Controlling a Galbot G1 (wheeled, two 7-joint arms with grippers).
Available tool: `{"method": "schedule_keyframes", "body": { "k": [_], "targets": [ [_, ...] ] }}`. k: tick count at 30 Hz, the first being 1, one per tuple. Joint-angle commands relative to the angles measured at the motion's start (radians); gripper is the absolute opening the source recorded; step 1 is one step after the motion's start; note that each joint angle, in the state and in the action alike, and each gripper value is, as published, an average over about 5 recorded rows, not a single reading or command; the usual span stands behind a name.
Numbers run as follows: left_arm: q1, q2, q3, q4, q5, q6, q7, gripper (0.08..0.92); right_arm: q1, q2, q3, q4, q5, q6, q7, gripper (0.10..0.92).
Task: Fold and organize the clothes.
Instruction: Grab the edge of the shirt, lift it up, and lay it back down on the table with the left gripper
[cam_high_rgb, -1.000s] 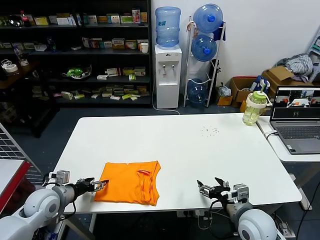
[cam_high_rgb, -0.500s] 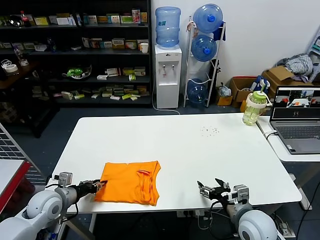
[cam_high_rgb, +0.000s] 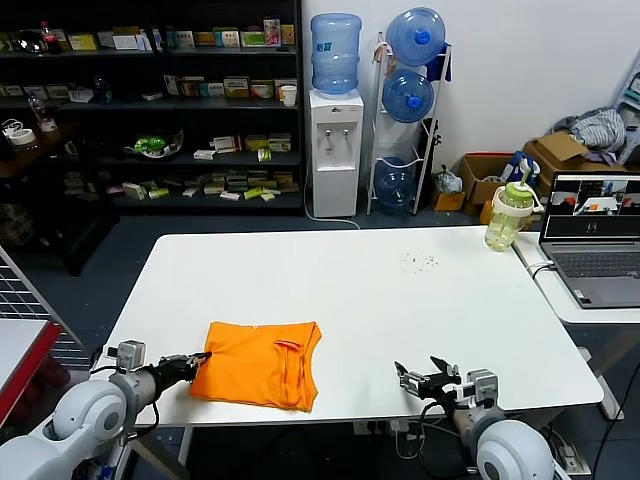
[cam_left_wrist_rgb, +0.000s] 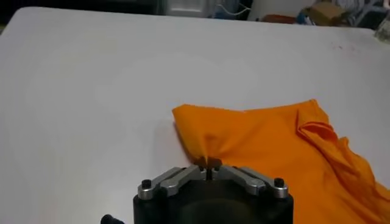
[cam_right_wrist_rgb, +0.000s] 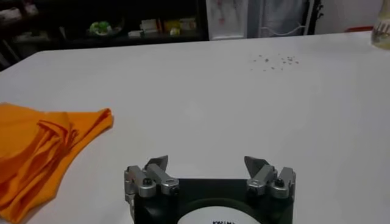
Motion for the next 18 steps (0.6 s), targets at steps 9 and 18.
{"method": "schedule_keyframes", "body": {
  "k": [9,18],
  "targets": [
    [0.124,0.311,-0.225,-0.050,-0.049,0.036,-0.171,0.101,0.028,-0.010,-0.013,0.011,-0.010,0.018,-0.019,0.823],
    [0.087,0.426,-0.245,0.157,-0.028,0.007,-0.102,0.101,0.020,-0.013,-0.003,0.011,-0.015,0.037,-0.035,0.823]
  ]
}}
